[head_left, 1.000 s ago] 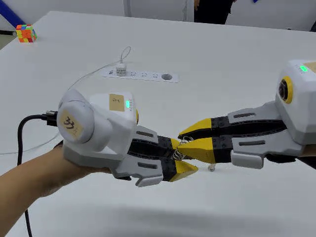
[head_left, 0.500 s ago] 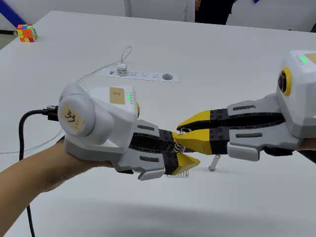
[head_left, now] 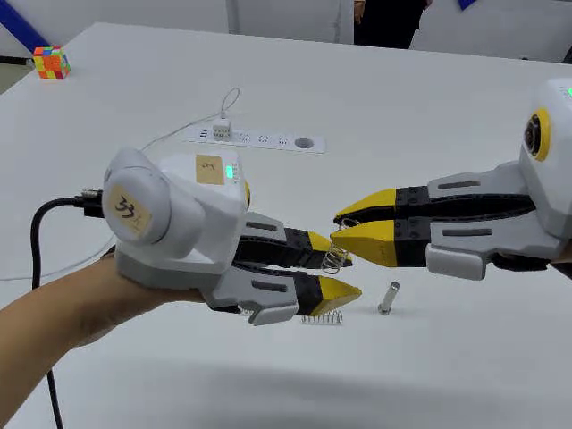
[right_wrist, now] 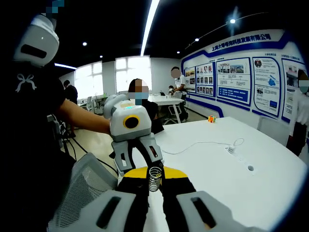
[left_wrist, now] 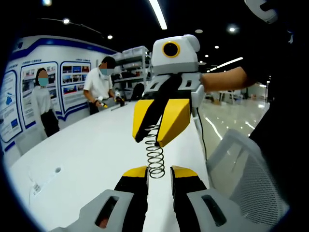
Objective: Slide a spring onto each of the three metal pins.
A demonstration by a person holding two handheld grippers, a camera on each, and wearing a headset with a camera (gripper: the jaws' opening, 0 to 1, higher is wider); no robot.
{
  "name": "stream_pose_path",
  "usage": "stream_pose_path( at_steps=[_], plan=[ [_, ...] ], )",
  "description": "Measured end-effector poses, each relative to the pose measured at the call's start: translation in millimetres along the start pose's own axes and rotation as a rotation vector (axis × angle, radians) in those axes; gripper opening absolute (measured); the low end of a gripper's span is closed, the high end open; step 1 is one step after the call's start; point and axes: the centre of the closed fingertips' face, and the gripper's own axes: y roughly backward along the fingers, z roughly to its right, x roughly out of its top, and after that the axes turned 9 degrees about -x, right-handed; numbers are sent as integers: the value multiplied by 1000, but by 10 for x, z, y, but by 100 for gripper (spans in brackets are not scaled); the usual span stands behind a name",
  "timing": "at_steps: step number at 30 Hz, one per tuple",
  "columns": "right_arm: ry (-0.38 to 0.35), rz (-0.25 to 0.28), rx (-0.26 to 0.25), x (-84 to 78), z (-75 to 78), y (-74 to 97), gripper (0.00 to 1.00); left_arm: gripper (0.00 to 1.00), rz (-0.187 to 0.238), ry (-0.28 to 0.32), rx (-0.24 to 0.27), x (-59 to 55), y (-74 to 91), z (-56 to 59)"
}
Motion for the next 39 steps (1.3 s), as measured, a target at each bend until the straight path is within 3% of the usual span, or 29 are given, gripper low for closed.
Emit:
stream_pose_path(
  at_steps=[6, 12, 19, 26, 29, 35, 39],
  plan=[
    [7, -3, -66, -12, 167, 63, 10, 26, 9, 2, 21, 11, 50, -38],
    [-2, -31, -184, -172, 465, 159, 10, 38, 1, 19, 57, -19, 120, -110],
    [-27, -46, -283, -368, 690, 237, 10, 52, -9, 28, 112, -66, 229, -209],
    [-50, -65, -323, -548, 805, 275, 10, 64, 5, 53, 130, -104, 341, -252],
    [-68, -67, -341, -628, 861, 292, 10, 66, -18, 53, 151, -184, 405, -284],
    [-86, -94, -384, -859, 988, 298, 10, 81, -38, 71, 219, -294, 549, -416],
    [-107, -116, -414, -1034, 1074, 303, 10, 91, -17, 84, 251, -305, 644, -482]
  ],
)
